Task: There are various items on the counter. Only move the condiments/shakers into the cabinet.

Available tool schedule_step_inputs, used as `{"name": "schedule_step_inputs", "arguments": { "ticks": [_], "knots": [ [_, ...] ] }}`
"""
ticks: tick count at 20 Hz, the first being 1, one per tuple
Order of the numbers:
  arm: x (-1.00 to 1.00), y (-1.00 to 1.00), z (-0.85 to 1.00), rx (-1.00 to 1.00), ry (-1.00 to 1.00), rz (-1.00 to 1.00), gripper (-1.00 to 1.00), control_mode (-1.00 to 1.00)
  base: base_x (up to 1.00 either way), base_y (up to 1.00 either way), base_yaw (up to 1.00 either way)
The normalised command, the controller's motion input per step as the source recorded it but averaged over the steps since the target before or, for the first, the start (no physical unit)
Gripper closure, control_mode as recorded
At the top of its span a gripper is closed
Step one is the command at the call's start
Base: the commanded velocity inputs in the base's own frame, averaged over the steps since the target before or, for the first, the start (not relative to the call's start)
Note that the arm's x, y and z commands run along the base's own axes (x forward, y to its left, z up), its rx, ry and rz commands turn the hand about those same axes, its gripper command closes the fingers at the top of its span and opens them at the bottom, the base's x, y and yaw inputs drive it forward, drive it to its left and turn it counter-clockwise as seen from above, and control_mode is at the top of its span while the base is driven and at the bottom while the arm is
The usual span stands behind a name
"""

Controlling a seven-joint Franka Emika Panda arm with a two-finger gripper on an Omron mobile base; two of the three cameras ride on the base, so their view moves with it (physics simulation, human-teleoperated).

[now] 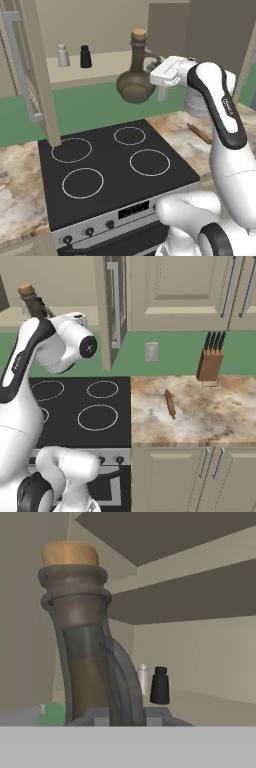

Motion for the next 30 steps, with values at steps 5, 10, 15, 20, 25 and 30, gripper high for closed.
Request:
{"name": "schedule_step_inputs", "arguments": {
  "ticks": [5, 10, 15, 20, 25, 30],
  "knots": [
    [0.73, 0.00, 0.42, 0.00, 0.00, -0.11, 1.00, -1.00, 0.00, 0.00, 0.00],
    [0.66, 0.00, 0.30, 0.00, 0.02, -0.10, 1.00, -1.00, 0.00, 0.00, 0.00],
    [0.78, 0.00, 0.03, 0.00, 0.09, -0.07, 1.00, -1.00, 0.00, 0.00, 0.00],
    [0.68, 0.00, 0.00, 0.01, 0.12, -0.02, 1.00, -1.00, 0.00, 0.00, 0.00],
    [0.46, 0.00, 0.00, 0.00, 0.07, -0.02, 1.00, -1.00, 0.00, 0.00, 0.00],
    [0.48, 0.16, 0.00, 0.01, 0.05, -0.02, 1.00, -1.00, 0.00, 0.00, 0.00]
  ]
}}
